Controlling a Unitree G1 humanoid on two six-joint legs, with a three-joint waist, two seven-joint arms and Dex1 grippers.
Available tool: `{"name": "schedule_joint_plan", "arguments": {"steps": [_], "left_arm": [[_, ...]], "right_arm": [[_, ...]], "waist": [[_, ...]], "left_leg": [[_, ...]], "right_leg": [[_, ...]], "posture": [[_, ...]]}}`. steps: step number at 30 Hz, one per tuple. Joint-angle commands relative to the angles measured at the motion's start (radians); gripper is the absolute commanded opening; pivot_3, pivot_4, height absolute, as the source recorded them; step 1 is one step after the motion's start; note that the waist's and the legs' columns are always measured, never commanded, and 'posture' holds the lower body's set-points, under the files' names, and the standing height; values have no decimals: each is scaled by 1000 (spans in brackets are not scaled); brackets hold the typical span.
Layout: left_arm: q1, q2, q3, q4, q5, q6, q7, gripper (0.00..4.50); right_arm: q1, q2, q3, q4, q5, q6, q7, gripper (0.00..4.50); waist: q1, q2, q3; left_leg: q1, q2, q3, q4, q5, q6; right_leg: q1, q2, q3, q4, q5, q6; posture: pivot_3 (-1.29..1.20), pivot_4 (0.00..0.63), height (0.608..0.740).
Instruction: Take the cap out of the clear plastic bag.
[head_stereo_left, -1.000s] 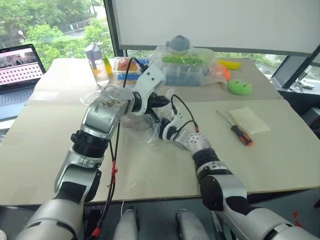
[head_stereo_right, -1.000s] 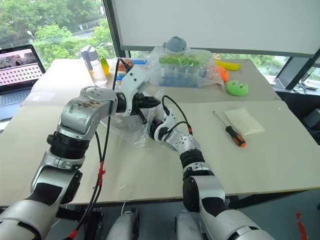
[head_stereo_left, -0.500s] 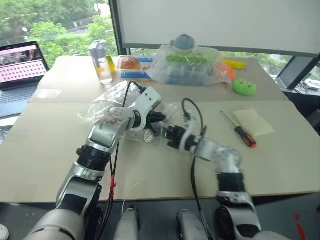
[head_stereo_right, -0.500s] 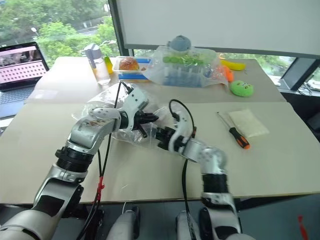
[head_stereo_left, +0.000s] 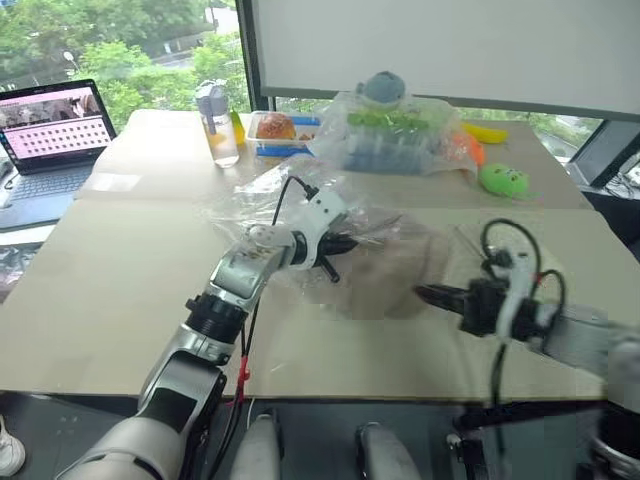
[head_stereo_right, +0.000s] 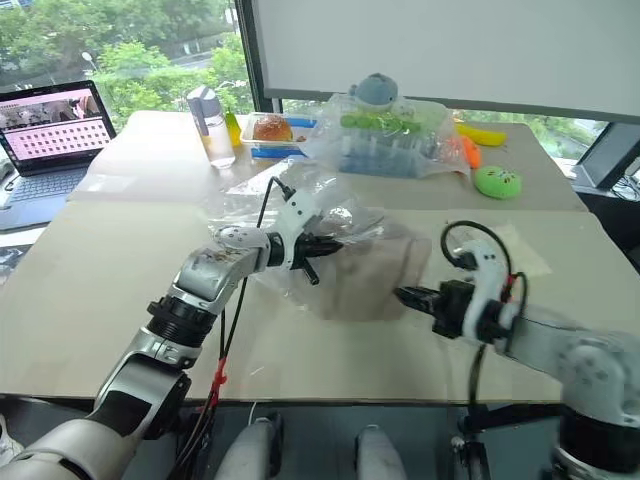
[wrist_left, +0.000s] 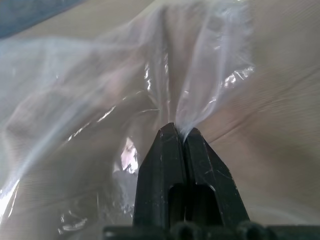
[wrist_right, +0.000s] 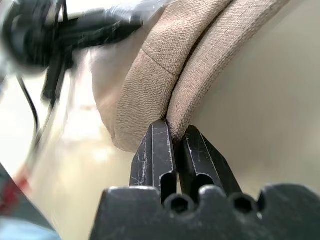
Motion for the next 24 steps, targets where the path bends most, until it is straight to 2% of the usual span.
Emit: {"name": "schedule_joint_plan", "arguments": {"steps": [1, 4, 10, 14, 16, 21, 24], "left_arm": [[-18, 0, -6, 22, 21, -33, -6, 0], [-27, -8, -15, 47, 25, -52, -15, 0], [-49, -24, -20, 101, 39, -90, -32, 0], [-55, -28, -32, 127, 59, -119, -45, 0], [-53, -27, -41, 129, 67, -127, -50, 0], [-11, 9, -98, 93, 111, -141, -88, 0], [6, 27, -107, 75, 128, -140, -91, 0]], "right_arm": [[96, -133, -194, -134, 73, -90, 232, 61], [132, -237, -330, -147, 229, -77, 335, 61], [152, -370, -419, -183, 382, -109, 383, 61], [47, -420, -480, -66, 595, -242, 261, 61], [-12, -427, -481, -24, 517, -300, 185, 61], [-203, -426, -439, 307, 530, -433, -38, 61], [-300, -384, -373, 385, 537, -482, -143, 61]], "waist": [[1, 0, 0], [-2, 0, 0], [-5, 0, 0], [-3, 0, 0], [-2, -1, 1], [-1, -1, 1], [-3, -1, 1]], "left_leg": [[0, 0, 0, 0, 0, 0], [-1, -1, 0, 2, 0, 0], [0, 0, 0, 8, -1, -1], [-2, -2, 0, 11, -1, -1], [-2, -3, 1, 11, -2, 0], [-3, -3, 1, 11, -2, 0], [-3, -3, 2, 11, -2, 0]], "right_leg": [[0, 0, 0, 0, 0, 1], [1, -1, 0, -1, 1, 1], [1, 0, 0, 0, 3, 1], [2, -2, 1, -3, 4, 1], [3, -3, 1, -5, 4, 1], [3, -3, 1, -5, 4, 1], [2, -4, 1, -4, 5, 1]], "posture": [[0, 150, 740], [0, 150, 740], [0, 150, 740], [0, 150, 740], [0, 150, 740], [0, 150, 740], [0, 150, 740]]}}
